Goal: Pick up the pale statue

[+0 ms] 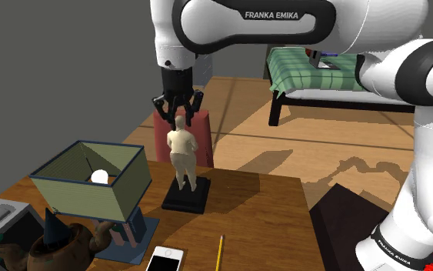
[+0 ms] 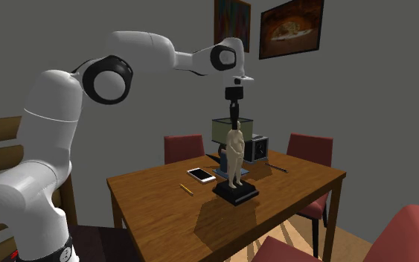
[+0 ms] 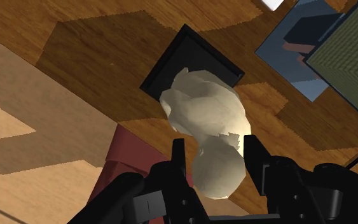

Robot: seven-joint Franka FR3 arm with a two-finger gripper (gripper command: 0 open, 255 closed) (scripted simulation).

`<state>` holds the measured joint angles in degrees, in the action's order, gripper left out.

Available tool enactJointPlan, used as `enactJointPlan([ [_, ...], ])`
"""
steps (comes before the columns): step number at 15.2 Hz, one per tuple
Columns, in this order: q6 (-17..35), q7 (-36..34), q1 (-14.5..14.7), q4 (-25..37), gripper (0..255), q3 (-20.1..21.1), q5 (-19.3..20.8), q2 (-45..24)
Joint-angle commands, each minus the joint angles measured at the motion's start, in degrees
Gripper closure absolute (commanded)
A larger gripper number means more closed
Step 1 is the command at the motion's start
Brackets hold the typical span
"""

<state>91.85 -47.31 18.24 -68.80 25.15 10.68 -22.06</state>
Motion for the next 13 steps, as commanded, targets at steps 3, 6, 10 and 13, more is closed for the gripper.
enactJointPlan([
  [3, -4.05, 0.09, 1.00, 5.62, 255, -0.03, 0.64, -1.50],
  [6, -7.36, 0.15, 2.03, 10.47, 255, -0.11, 1.31, -3.07],
  [10, -12.52, 0.32, 4.02, 18.68, 255, -0.36, 2.61, -6.10],
  [13, -14.30, 0.42, 4.84, 21.71, 255, -0.52, 3.11, -7.32],
])
